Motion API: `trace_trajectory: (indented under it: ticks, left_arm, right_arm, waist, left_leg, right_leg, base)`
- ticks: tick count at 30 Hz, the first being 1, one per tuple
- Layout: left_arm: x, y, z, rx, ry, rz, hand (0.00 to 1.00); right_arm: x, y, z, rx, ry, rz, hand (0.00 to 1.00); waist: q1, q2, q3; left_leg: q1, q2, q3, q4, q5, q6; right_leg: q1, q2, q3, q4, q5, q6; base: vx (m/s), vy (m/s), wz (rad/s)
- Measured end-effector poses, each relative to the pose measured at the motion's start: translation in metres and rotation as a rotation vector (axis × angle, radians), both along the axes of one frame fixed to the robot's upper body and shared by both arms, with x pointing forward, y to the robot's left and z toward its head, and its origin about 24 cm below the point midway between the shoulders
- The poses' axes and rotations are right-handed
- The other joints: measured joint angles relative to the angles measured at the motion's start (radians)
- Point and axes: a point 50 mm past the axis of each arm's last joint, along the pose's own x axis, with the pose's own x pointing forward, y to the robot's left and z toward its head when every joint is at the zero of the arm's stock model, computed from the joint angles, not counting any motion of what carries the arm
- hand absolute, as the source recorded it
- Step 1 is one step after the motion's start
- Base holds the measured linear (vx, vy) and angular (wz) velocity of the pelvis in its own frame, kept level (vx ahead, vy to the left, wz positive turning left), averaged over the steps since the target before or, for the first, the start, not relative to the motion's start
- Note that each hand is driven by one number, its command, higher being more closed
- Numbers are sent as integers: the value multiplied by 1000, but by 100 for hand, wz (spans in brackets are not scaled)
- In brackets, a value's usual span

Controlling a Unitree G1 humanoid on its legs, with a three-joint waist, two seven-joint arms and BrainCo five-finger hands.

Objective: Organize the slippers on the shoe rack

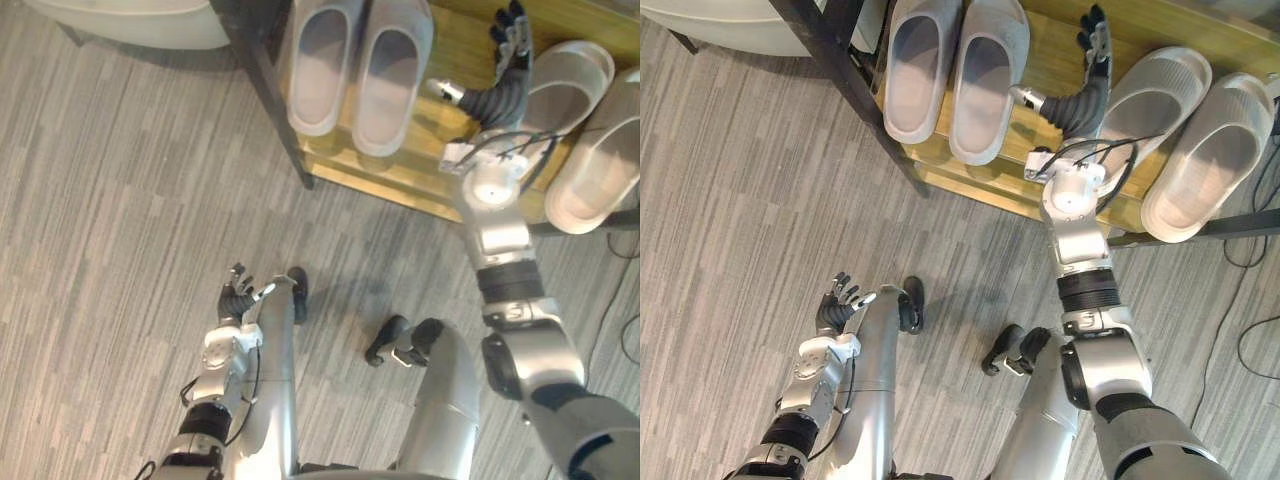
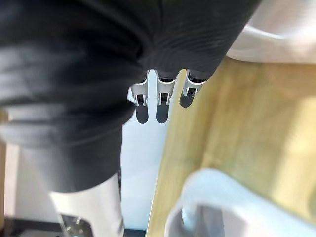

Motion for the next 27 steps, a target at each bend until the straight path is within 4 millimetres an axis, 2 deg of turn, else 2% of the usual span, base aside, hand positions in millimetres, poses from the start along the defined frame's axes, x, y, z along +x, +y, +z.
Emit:
trace_trajectory:
  ticks: [5, 10, 19, 27]
  left_arm:
    - [0, -1, 0, -2, 0, -1, 0]
    - [0, 0, 0, -6, 0, 7, 0]
    - [0, -1, 0, -12, 3, 13, 0]
    - [-1, -4, -3, -21, 22, 17, 0]
  right_arm:
    - [6, 5, -15, 119, 55, 86, 0]
    - [16, 13, -43, 226, 171, 148, 0]
    - [17, 19, -42, 299, 154, 213, 0]
    - [21, 24, -44, 292, 180, 223, 0]
  waist:
    - [2, 0, 0]
    - [5, 0, 0]
    - [11, 1, -1]
    - [24, 3, -22]
  left_leg:
    - [-1, 0, 0, 0, 0, 0]
    - [-10, -2, -6, -1, 0, -1]
    - [-26, -17, -25, -1, 4, -7]
    - [-34, -20, -36, -3, 8, -13]
  right_leg:
    - [1, -1, -1, 0, 0, -1]
    - [0, 0, -11, -3, 0, -1]
    - [1, -8, -26, 2, -4, 2]
    - [1, -8, -39, 4, -7, -2]
  base:
    - [0, 0, 0]
    - [0, 0, 0]
    - [-8, 8, 6]
    - [-3, -1, 1]
